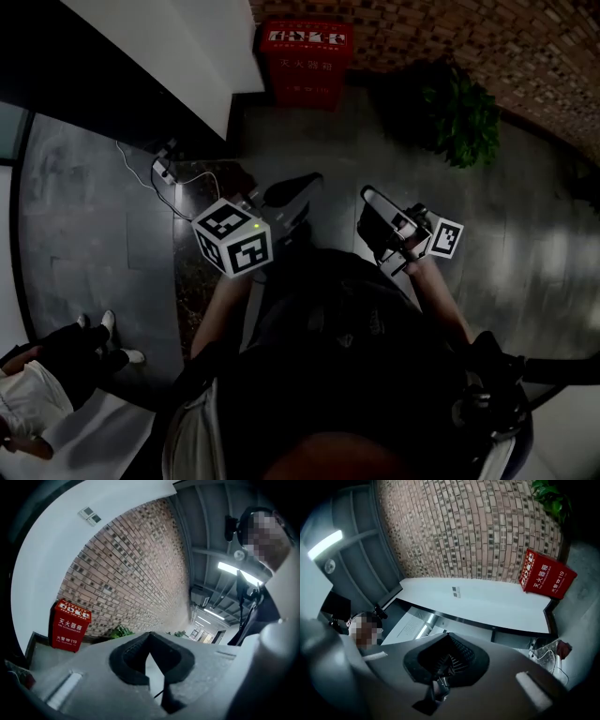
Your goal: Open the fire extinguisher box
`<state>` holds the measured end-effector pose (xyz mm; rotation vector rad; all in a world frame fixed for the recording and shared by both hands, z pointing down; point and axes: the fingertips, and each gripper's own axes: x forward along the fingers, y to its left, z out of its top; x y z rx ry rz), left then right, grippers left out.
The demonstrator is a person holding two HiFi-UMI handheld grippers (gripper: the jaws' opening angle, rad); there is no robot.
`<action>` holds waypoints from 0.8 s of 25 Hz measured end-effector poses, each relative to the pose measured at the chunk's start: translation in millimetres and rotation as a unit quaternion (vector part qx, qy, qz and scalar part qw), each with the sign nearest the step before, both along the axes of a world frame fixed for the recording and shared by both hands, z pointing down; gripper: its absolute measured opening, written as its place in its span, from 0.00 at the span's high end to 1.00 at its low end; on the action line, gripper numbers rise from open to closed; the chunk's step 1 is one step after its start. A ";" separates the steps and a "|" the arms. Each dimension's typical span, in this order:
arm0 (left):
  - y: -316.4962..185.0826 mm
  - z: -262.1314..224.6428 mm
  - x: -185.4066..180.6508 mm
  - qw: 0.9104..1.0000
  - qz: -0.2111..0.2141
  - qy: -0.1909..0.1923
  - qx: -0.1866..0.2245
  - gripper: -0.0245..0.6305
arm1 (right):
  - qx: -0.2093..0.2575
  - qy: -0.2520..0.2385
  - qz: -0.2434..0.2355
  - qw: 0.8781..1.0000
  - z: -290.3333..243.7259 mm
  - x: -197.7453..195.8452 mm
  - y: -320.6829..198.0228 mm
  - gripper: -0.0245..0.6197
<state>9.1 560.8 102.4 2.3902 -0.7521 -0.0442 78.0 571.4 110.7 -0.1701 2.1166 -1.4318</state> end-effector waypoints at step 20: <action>-120.2 -7.5 -31.8 0.999 0.032 -0.026 0.035 0.96 | 0.026 0.074 0.015 0.997 2.0 -51.4 -102.5 0.96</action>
